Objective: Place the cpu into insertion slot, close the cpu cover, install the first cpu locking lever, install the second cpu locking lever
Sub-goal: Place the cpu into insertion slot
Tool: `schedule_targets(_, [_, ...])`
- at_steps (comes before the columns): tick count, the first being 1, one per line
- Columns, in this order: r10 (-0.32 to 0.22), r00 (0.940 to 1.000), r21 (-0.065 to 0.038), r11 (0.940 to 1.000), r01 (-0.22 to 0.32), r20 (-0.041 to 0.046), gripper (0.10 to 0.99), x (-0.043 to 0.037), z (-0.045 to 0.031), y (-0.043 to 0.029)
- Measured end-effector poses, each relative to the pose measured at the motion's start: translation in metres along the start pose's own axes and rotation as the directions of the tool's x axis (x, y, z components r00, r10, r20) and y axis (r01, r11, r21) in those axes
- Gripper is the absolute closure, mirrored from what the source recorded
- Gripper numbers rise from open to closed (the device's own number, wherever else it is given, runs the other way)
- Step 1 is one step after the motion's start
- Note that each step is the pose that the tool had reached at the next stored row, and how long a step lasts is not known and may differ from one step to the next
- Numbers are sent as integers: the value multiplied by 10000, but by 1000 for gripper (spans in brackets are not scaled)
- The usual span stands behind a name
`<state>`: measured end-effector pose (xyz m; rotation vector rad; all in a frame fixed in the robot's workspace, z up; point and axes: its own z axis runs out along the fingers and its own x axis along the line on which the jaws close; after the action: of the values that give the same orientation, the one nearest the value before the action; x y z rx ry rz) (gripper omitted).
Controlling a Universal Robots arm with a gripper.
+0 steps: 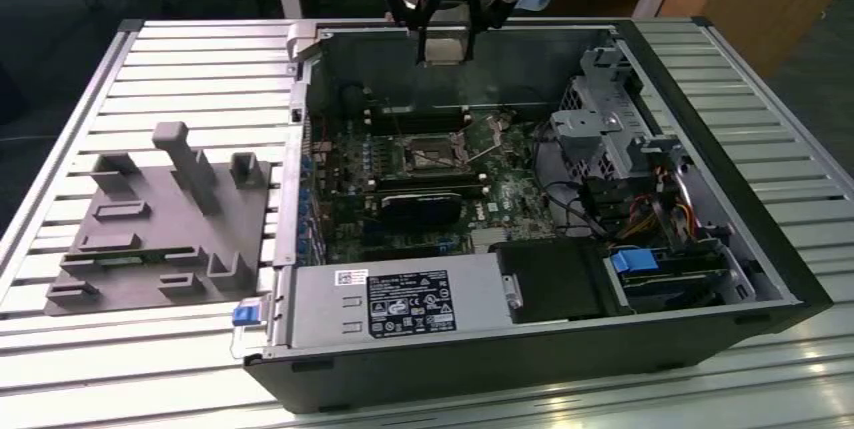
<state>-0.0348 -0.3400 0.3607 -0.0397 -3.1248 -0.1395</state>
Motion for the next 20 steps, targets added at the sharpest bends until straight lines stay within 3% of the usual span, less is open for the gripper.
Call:
schedule_targets(11, [-4, 10000, 13, 10000, 4, 46, 549, 14, 165, -15])
schedule_targets(20, [-9, 9999, 89, 10000, 8, 109, 549, 47, 296, -28])
